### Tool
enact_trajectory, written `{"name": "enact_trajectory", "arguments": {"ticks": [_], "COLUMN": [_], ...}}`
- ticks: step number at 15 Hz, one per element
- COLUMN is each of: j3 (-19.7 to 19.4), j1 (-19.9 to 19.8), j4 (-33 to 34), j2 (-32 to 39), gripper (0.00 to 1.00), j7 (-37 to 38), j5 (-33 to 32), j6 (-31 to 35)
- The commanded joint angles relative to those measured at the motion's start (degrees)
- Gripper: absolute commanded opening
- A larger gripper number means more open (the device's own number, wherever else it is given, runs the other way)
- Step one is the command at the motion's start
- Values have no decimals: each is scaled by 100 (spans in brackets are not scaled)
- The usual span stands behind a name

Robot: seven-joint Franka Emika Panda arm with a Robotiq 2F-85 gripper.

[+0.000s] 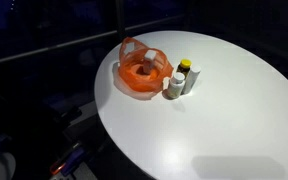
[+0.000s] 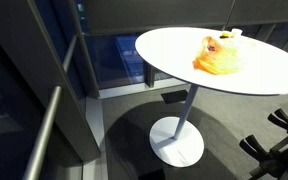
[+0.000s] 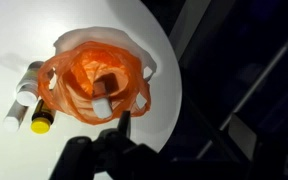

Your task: Pick up the mentos container from the orange plastic bag and put it on the table

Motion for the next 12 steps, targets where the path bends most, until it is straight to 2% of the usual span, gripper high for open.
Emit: {"name": "enact_trajectory", "arguments": {"ticks": [1,6,12], "j3": [103,103,173], "j1": [-127,-127,-247], "j4": [20,23,332], "j2": [18,15,223], "gripper": [100,100,100], "j7": [-60,-60,127], "j5": [72,72,24], "j6": [-23,-23,-74]}}
